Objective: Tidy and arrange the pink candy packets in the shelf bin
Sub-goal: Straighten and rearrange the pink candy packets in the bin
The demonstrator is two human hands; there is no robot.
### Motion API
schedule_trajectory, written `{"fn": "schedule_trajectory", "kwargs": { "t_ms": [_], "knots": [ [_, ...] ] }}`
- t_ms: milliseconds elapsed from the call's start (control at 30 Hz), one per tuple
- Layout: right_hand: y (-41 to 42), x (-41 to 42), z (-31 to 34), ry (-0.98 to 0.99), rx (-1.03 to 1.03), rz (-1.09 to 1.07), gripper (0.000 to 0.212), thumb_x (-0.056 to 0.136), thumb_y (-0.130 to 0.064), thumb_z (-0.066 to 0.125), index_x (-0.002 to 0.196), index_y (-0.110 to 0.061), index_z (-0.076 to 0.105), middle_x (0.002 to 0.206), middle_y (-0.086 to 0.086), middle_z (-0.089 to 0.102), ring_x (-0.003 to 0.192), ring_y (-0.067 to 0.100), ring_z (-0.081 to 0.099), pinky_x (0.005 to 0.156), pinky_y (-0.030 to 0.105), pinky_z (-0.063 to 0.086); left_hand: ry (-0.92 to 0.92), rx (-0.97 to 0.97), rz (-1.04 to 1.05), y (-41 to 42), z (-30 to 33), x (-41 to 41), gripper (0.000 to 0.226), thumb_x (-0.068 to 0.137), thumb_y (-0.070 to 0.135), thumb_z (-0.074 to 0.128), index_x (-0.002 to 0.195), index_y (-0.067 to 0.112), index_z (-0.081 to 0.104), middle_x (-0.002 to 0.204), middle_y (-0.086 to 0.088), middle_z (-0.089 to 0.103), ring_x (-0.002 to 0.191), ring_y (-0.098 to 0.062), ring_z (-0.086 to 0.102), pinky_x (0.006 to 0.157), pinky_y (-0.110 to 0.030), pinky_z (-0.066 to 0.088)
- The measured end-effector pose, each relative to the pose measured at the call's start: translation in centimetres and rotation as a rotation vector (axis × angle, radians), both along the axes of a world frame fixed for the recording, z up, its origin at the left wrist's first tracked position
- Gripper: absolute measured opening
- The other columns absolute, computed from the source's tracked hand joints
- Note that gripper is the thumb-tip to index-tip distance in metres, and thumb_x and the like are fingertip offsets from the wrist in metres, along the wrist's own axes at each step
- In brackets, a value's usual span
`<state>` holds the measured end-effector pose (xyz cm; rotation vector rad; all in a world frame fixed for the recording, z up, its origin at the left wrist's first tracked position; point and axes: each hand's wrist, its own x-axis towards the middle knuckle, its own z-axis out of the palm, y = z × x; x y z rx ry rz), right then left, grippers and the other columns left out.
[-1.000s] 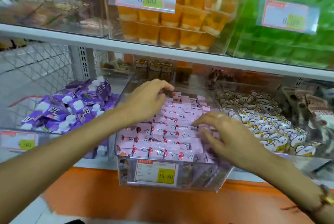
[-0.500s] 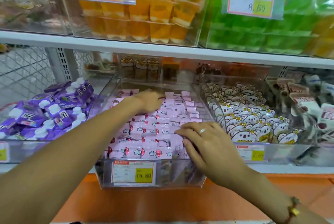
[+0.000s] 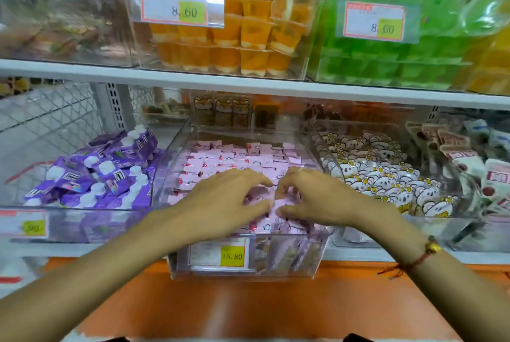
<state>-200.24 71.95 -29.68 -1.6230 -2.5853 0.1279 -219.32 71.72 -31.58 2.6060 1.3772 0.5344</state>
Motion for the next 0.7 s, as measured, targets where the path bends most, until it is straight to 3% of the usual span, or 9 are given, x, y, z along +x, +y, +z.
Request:
{"fn": "schedule_trajectory", "kwargs": {
  "t_ms": [133, 300, 433, 533, 633, 700],
  "knots": [
    [-0.8, 0.1, -1.3, 0.100, 0.113, 0.019, 0.022, 0.087, -0.035, 0.061, 0.104, -0.021, 0.058, 0.105, 0.000, 0.052, 0.100, 0.018, 0.048, 0.078, 0.030, 0.036, 0.121, 0.089, -0.023, -0.4, -2.4, -0.5, 0.046, 0.095, 0.053, 0.035, 0.135, 0.032, 0.044, 0.142, 0.018, 0.041, 0.128, -0.006, 0.036, 0.104, -0.030, 0.033],
    [-1.9, 0.2, -3.0, 0.196, 0.320, 0.095, 0.010, 0.092, -0.031, 0.055, 0.094, -0.022, 0.050, 0.083, -0.009, 0.049, 0.082, 0.019, 0.051, 0.063, 0.033, 0.028, 0.068, 0.114, -0.004, -0.2, -3.2, -0.5, 0.048, 0.095, 0.054, 0.037, 0.136, 0.031, 0.043, 0.143, 0.019, 0.040, 0.128, -0.004, 0.034, 0.102, -0.026, 0.031],
    [-2.3, 0.1, -2.5, 0.591, 0.232, 0.031, 0.012, 0.095, -0.026, 0.052, 0.088, -0.018, 0.048, 0.077, -0.003, 0.059, 0.071, 0.017, 0.059, 0.067, 0.042, 0.048, 0.014, 0.074, 0.010, -0.2, -3.1, -0.5, 0.044, 0.093, 0.051, 0.044, 0.133, 0.031, 0.047, 0.139, 0.019, 0.044, 0.125, -0.005, 0.038, 0.099, -0.026, 0.034],
    [-2.4, -0.2, -1.8, 0.816, 0.320, -0.041, 0.008, 0.095, -0.021, 0.054, 0.089, -0.016, 0.052, 0.089, -0.006, 0.061, 0.085, 0.009, 0.059, 0.074, 0.031, 0.051, -0.021, 0.038, 0.016, -0.2, -2.6, -0.5, 0.040, 0.092, 0.048, 0.048, 0.129, 0.032, 0.051, 0.135, 0.018, 0.049, 0.122, -0.007, 0.042, 0.098, -0.030, 0.038],
    [-2.7, -0.3, -0.5, 1.015, 0.547, -0.065, 0.008, 0.094, -0.013, 0.056, 0.088, -0.018, 0.052, 0.087, -0.012, 0.058, 0.081, -0.001, 0.055, 0.068, 0.017, 0.048, -0.073, -0.013, 0.034, -0.5, -2.3, -0.5, 0.039, 0.091, 0.049, 0.050, 0.128, 0.036, 0.049, 0.128, 0.017, 0.053, 0.117, -0.007, 0.048, 0.094, -0.034, 0.044],
    [-3.1, -0.1, 0.5, 1.154, 0.732, -0.074, 0.016, 0.094, -0.008, 0.054, 0.088, -0.022, 0.049, 0.086, -0.011, 0.054, 0.077, -0.001, 0.052, 0.064, 0.013, 0.044, -0.238, -0.045, 0.051, -1.0, -1.9, -0.4, 0.048, 0.090, 0.057, 0.045, 0.134, 0.039, 0.041, 0.128, 0.017, 0.052, 0.114, -0.004, 0.051, 0.095, -0.034, 0.045]
  ]
}}
